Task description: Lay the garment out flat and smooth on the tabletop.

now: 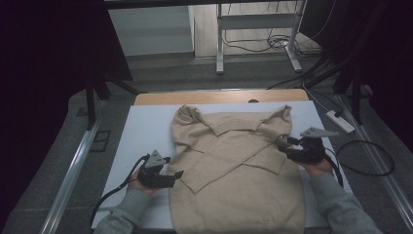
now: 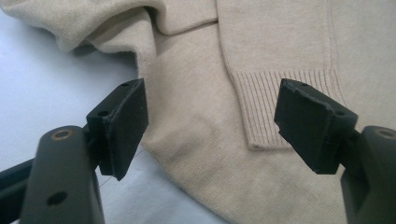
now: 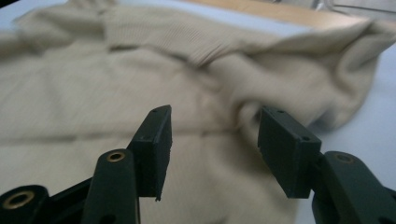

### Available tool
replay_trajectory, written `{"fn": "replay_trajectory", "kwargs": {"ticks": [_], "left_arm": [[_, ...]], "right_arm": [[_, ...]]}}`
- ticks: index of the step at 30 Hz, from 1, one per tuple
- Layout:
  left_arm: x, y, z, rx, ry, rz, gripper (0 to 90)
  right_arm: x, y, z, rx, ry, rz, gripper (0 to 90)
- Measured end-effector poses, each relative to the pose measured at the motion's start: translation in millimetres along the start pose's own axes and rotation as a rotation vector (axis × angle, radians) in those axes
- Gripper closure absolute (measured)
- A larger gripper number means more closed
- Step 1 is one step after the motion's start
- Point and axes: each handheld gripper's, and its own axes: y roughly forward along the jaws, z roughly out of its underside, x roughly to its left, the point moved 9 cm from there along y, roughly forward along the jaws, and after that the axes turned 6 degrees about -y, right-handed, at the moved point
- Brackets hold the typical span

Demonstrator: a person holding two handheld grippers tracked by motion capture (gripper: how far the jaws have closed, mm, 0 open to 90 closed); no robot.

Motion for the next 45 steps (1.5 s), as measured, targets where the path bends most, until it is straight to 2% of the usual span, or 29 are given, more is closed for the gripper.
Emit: {"fn": "replay_trajectory", "kwargs": {"ticks": [5,8,12,15,16,21,24,26,29,30,31,32,36,37,40,45], "left_arm": [[1.0,1.0,0.8,0.006,0.004,-0.003,26.0],[1.4,2.2,0.6,0.005,0.002,-0.003,25.9],[2.6,3.1,0.5,0.009,0.001,-0.005,25.9],[3.0,4.0,0.7,0.011,0.001,-0.004,26.0],[3.1,4.4,0.7,0.01,0.001,-0.006,26.0],[3.9,4.6,1.3,0.016,0.005,-0.008,26.0],[4.2,4.7,1.6,0.016,0.006,-0.008,26.0],[4.7,4.5,1.8,0.017,0.007,-0.009,26.0],[5.0,4.0,1.6,0.013,0.005,-0.009,26.0],[5.1,3.7,1.5,0.012,0.005,-0.01,26.0],[5.0,3.7,1.4,0.01,0.004,-0.009,26.0],[5.3,3.7,1.5,0.012,0.006,-0.01,26.0],[5.6,4.4,1.8,0.017,0.005,-0.011,26.0],[5.5,4.3,1.8,0.016,0.004,-0.011,26.0],[5.2,3.4,1.3,0.009,0.003,-0.013,26.0],[5.3,0.7,3.0,0.0,0.001,-0.018,26.0]], "right_arm": [[27.7,-13.0,26.6,0.066,-0.045,-0.074,41.4],[52.1,-15.1,37.4,0.105,-0.082,-0.127,40.3],[115.2,-10.1,36.8,0.137,-0.209,-0.289,39.2],[157.7,3.0,36.5,0.18,-0.263,-0.403,35.6],[169.9,10.1,36.1,0.199,-0.279,-0.423,34.3],[212.5,33.0,28.7,0.231,-0.339,-0.503,29.6],[238.4,39.8,25.8,0.244,-0.351,-0.565,28.3],[253.1,42.1,28.6,0.267,-0.4,-0.588,28.2],[269.7,42.3,39.7,0.31,-0.46,-0.613,30.4],[270.6,42.2,41.1,0.298,-0.507,-0.585,34.5],[269.8,41.6,41.5,0.297,-0.539,-0.55,42.4],[269.0,41.2,41.2,0.296,-0.552,-0.526,47.8],[272.6,38.0,42.2,0.277,-0.553,-0.535,81.5],[272.3,38.1,42.3,0.281,-0.543,-0.539,84.0],[270.4,39.5,41.7,0.289,-0.471,-0.566,85.8],[273.1,35.0,44.2,0.271,-0.458,-0.576,86.7]]}}
